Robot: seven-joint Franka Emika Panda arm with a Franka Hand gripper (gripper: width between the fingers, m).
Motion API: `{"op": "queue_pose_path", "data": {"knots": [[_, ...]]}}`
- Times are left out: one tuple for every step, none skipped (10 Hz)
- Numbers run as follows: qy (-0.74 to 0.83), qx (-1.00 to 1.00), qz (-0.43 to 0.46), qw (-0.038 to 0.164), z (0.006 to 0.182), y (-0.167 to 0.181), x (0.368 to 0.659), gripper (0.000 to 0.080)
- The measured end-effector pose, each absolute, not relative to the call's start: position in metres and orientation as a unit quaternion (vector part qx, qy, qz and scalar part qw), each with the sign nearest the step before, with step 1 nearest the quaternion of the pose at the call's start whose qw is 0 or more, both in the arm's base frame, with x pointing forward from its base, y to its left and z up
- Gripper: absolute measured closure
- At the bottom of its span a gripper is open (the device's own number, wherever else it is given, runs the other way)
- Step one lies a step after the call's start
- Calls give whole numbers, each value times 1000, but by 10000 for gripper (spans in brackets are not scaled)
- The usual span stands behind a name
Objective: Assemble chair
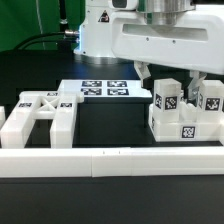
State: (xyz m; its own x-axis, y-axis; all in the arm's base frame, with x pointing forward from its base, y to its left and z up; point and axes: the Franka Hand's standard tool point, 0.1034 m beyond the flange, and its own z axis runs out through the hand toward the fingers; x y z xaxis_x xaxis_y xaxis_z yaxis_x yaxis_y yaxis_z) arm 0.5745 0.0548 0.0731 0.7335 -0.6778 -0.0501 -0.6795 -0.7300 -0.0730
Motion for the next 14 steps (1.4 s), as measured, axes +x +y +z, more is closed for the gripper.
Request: {"op": "queue_pose_path", "data": {"knots": [[321, -946, 4, 44, 73, 53, 576, 154], [278, -959, 1, 43, 72, 52, 576, 151], [241, -970, 0, 43, 72, 50, 575, 150], [217, -975, -1, 42, 71, 50, 575, 150], [166, -985, -3, 39, 71, 50, 575, 150], [120, -992, -5, 36, 71, 50, 576, 150], [77, -997, -7, 31, 72, 50, 577, 150], [20, -999, -9, 24, 73, 50, 579, 150], [-19, -1000, -11, 22, 73, 49, 579, 150], [-44, -999, -11, 22, 73, 46, 580, 150], [-68, -997, -12, 21, 73, 44, 580, 150], [-70, -997, -11, 20, 73, 43, 580, 150], [-69, -997, -11, 20, 73, 43, 579, 262], [-69, -997, -11, 20, 73, 43, 579, 398]]}}
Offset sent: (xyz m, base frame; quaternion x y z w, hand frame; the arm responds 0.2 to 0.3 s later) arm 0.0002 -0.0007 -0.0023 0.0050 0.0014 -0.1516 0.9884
